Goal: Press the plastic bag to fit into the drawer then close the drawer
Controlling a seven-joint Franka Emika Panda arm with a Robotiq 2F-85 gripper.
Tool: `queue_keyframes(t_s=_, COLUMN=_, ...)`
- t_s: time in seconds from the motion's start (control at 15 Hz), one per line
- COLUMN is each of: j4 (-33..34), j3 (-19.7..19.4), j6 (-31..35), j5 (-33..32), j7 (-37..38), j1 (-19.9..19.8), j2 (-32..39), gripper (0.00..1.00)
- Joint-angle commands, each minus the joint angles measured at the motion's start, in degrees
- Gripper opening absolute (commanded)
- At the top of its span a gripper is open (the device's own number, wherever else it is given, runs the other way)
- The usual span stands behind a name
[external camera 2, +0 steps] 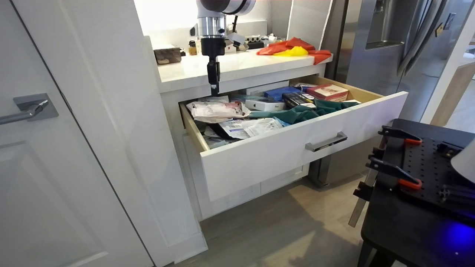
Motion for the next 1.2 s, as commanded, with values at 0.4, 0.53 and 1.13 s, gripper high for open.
queue_keyframes(t_s=0.4, j4=6.91, j3=2.14, j6=8.11, j5=-3.02, j7=-1.23, j1=1.09, j2=6.57, gripper=0.00)
queue_keyframes(t_s=0.53, j4=7.10, j3=3.71, j6=9.72, j5=-1.41, j7=-1.77, j1=0.16, j2=7.95, gripper=0.00)
queue_keyframes(t_s=1.13, j4=4.21, j3=6.67, j6=7.19, j5=1.55, j7=-2.59, j1=-3.29, j2=9.91, gripper=0.00)
